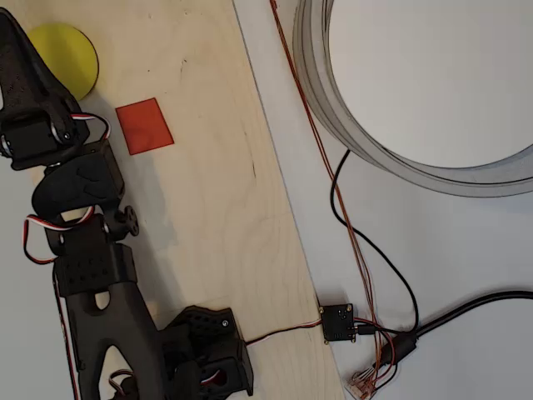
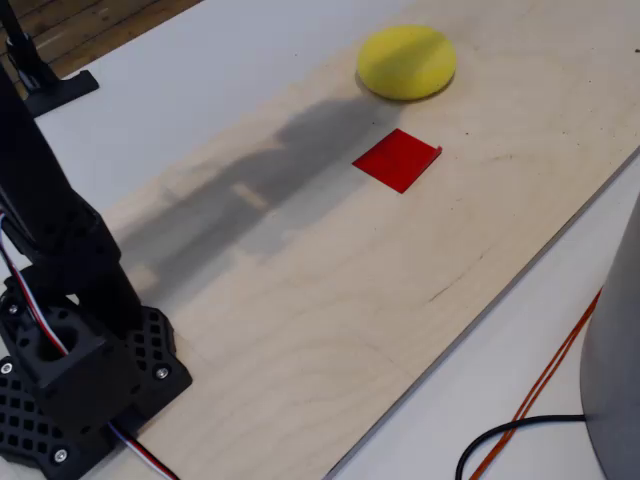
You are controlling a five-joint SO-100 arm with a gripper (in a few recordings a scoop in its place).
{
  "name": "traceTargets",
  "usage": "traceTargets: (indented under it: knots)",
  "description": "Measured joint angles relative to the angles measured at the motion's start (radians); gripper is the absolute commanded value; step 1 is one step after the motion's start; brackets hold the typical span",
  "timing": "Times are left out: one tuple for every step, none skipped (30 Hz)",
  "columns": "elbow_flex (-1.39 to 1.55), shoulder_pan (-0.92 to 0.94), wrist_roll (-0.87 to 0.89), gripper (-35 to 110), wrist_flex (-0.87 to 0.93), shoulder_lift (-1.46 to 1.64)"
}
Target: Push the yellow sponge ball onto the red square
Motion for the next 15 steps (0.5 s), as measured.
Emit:
traceTargets:
  knots:
    - [0.009, 0.000, 0.000, 9, -0.003, 0.000]
    - [0.086, -0.011, 0.018, 9, -0.038, 0.006]
    - [0.201, -0.034, 0.044, 9, -0.083, -0.006]
    - [0.354, -0.057, 0.046, 9, -0.152, -0.031]
    - [0.489, -0.067, 0.044, 9, -0.238, -0.043]
    - [0.538, -0.074, 0.049, 9, -0.313, -0.041]
    - [0.558, -0.069, 0.052, 9, -0.374, -0.029]
    - [0.571, -0.067, 0.054, 9, -0.405, -0.034]
    - [0.589, -0.075, 0.055, 10, -0.417, -0.038]
    - [0.589, -0.087, 0.055, 11, -0.420, -0.037]
    - [0.588, -0.092, 0.055, 11, -0.414, -0.029]
    - [0.586, -0.091, 0.055, 12, -0.388, -0.023]
    - [0.584, -0.087, 0.055, 13, -0.353, -0.012]
    - [0.577, -0.094, 0.055, 13, -0.304, 0.014]
    - [0.558, -0.110, 0.055, 14, -0.245, 0.037]
